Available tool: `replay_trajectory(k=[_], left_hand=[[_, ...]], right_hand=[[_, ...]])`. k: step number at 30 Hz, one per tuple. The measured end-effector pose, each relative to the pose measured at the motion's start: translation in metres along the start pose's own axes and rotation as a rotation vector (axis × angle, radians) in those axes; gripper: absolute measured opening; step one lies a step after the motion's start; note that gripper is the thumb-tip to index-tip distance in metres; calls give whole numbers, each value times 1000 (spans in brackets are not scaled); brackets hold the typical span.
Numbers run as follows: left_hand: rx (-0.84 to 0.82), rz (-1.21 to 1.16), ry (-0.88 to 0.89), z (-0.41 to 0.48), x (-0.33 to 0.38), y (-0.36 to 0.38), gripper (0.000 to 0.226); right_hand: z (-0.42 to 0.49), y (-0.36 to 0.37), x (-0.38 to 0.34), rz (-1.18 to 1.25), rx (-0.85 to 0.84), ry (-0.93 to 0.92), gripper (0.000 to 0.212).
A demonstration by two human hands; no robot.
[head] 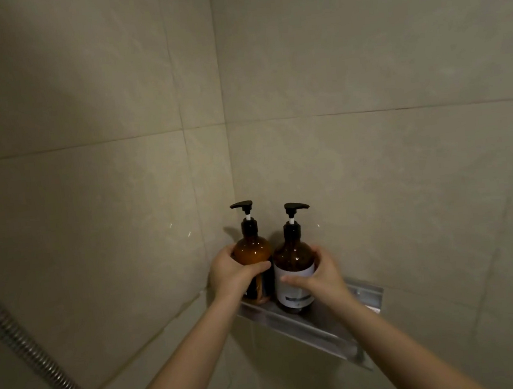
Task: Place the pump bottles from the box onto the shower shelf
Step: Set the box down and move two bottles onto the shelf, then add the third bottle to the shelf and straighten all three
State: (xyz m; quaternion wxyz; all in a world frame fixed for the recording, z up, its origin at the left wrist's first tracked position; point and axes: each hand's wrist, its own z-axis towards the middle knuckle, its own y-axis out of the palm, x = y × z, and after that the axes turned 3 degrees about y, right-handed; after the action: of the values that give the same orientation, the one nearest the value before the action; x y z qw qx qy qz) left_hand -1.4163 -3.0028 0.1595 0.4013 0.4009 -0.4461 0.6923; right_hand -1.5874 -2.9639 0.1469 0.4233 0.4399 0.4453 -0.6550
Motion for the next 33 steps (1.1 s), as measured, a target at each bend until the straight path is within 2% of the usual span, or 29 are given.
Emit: replay_trajectory(k=[8, 15, 17, 21, 24, 27, 29, 31, 33], left_hand=[[120, -11, 110, -10, 2, 5, 58], [110, -6, 144, -16, 1, 5, 59], [98, 9, 132, -17, 1, 5, 67], [49, 24, 67, -21, 5, 1, 102], [24, 39, 44, -30, 10, -6, 105], [53, 149, 78, -42, 24, -19, 97], [94, 263, 127, -52, 42, -33, 90], [117, 401, 194, -64, 68, -51, 84], [98, 546, 252, -78, 101, -70, 82]], right_hand=[[3, 10, 2, 4, 19, 4, 75], [1, 10, 3, 13, 22, 1, 77], [0, 9, 2, 10, 14, 7, 79], [-2, 5, -4, -2, -20, 15, 83], [-8, -2, -8, -20, -66, 18, 97], [-22, -15, -19, -91, -93, 38, 116], [-29, -30, -30, -171, -84, 36, 117], [-37, -49, -48, -271, -35, -17, 107], [-48, -68, -76, -366, 49, -197, 89]])
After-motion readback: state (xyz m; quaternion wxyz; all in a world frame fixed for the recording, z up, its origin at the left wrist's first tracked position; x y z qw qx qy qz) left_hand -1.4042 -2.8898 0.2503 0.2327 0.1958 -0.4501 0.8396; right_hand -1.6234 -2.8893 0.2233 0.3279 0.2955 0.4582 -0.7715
